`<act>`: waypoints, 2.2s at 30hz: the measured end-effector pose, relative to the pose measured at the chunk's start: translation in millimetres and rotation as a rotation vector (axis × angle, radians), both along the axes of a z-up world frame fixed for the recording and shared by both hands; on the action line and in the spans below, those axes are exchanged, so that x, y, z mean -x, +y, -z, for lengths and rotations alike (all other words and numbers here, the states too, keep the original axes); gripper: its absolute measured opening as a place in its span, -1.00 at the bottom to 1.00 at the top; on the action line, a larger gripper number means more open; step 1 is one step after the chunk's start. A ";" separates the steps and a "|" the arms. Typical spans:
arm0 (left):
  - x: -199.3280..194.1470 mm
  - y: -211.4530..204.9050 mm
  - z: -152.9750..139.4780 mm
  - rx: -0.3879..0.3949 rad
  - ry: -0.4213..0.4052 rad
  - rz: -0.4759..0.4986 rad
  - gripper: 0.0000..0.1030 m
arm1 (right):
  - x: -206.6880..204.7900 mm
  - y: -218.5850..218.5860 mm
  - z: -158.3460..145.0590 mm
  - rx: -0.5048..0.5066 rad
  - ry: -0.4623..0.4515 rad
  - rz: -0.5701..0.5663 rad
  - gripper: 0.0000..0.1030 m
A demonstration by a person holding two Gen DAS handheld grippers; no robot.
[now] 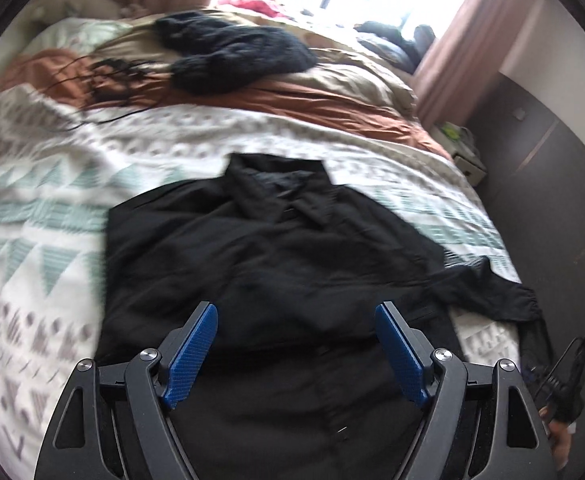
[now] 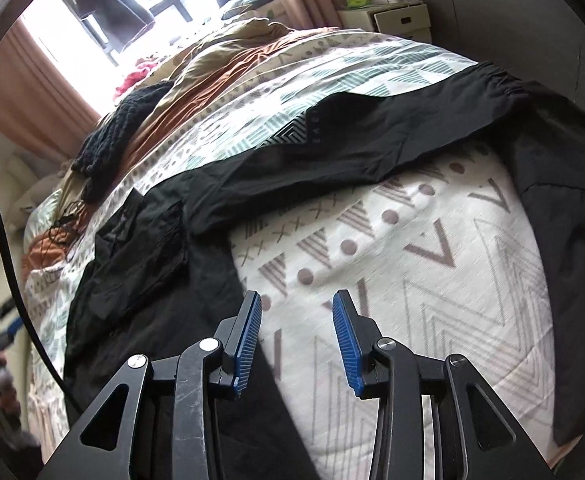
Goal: Fold large clothes
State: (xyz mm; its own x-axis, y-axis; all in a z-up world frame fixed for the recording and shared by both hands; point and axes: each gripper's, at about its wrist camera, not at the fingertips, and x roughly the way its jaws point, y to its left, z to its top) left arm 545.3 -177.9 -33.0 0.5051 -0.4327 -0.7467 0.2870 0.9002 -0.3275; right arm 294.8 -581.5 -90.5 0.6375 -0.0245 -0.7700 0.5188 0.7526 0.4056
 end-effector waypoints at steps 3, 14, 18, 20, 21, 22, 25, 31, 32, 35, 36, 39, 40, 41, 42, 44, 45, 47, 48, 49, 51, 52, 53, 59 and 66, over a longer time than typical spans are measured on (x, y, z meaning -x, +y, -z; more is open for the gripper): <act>13.4 25.0 8.1 -0.016 0.009 -0.043 0.59 | -1.4 -11.2 1.1 0.004 -0.006 0.012 -0.26; 63.9 98.2 34.0 -0.060 0.011 -0.195 0.59 | -13.3 -86.5 7.9 0.028 -0.021 0.176 -0.26; 73.4 114.6 44.4 -0.071 0.033 -0.232 0.59 | -22.8 -108.7 18.8 0.024 -0.019 0.226 -0.26; 77.8 124.7 49.5 -0.058 0.046 -0.260 0.59 | -30.4 -121.1 28.0 0.013 -0.009 0.250 -0.26; 79.6 128.9 52.0 -0.053 0.052 -0.272 0.59 | -33.1 -125.2 31.9 0.008 -0.003 0.260 -0.26; 81.5 133.6 55.5 -0.055 0.059 -0.286 0.59 | -36.8 -131.4 37.0 0.001 0.005 0.276 -0.26; 86.1 141.7 63.3 -0.068 0.079 -0.310 0.59 | -44.4 -147.3 49.0 -0.009 0.001 0.314 -0.27; 94.5 159.9 78.9 -0.080 0.111 -0.343 0.59 | -52.5 -175.2 65.9 -0.047 -0.063 0.339 -0.93; 96.0 161.9 80.5 -0.078 0.114 -0.347 0.59 | -50.5 -176.1 60.8 -0.054 -0.100 0.334 -0.94; 101.0 169.3 86.0 -0.060 0.129 -0.361 0.59 | -49.5 -161.9 28.4 0.044 -0.155 0.295 -0.94; 102.5 171.1 87.0 -0.053 0.133 -0.363 0.59 | -49.6 -156.7 17.4 0.064 -0.171 0.280 -0.94; 107.6 176.9 84.9 -0.041 0.127 -0.368 0.59 | -50.7 -139.8 -23.0 0.093 -0.236 0.230 -0.94; 109.4 178.7 83.3 -0.036 0.122 -0.370 0.59 | -51.5 -133.5 -37.8 0.101 -0.260 0.212 -0.94; 111.5 181.0 81.3 -0.030 0.114 -0.372 0.59 | -52.6 -126.2 -54.2 0.111 -0.287 0.190 -0.94; 113.6 183.8 79.4 -0.021 0.105 -0.374 0.59 | -54.5 -118.9 -65.6 0.119 -0.305 0.173 -0.94; 116.1 189.3 77.3 -0.005 0.095 -0.381 0.59 | -62.5 -102.5 -96.0 0.144 -0.348 0.122 -0.94; 117.3 192.9 76.7 0.006 0.093 -0.384 0.59 | -66.6 -90.9 -112.6 0.161 -0.365 0.095 -0.95; 119.2 198.4 74.8 0.020 0.091 -0.390 0.59 | -75.2 -68.0 -141.5 0.190 -0.397 0.048 -0.95; 120.7 201.5 73.3 0.024 0.088 -0.394 0.59 | -80.3 -55.7 -156.9 0.200 -0.419 0.020 -0.95; 121.9 204.0 71.7 0.026 0.084 -0.399 0.59 | -84.1 -44.1 -168.6 0.205 -0.439 -0.006 -0.95; 126.8 211.5 67.9 0.031 0.072 -0.412 0.59 | -91.8 -14.6 -190.1 0.218 -0.474 -0.068 -0.95; 130.1 216.2 66.0 0.034 0.065 -0.420 0.59 | -97.3 -1.0 -197.0 0.225 -0.482 -0.093 -0.95; 131.8 219.4 65.2 0.035 0.061 -0.425 0.59 | -105.0 17.1 -206.2 0.230 -0.487 -0.127 -0.95; 144.0 245.4 65.5 0.036 0.059 -0.476 0.59 | -141.3 93.6 -218.4 0.247 -0.491 -0.275 -0.95; 153.4 266.7 69.9 0.045 0.058 -0.503 0.59 | -176.0 161.2 -200.4 0.268 -0.445 -0.405 -0.95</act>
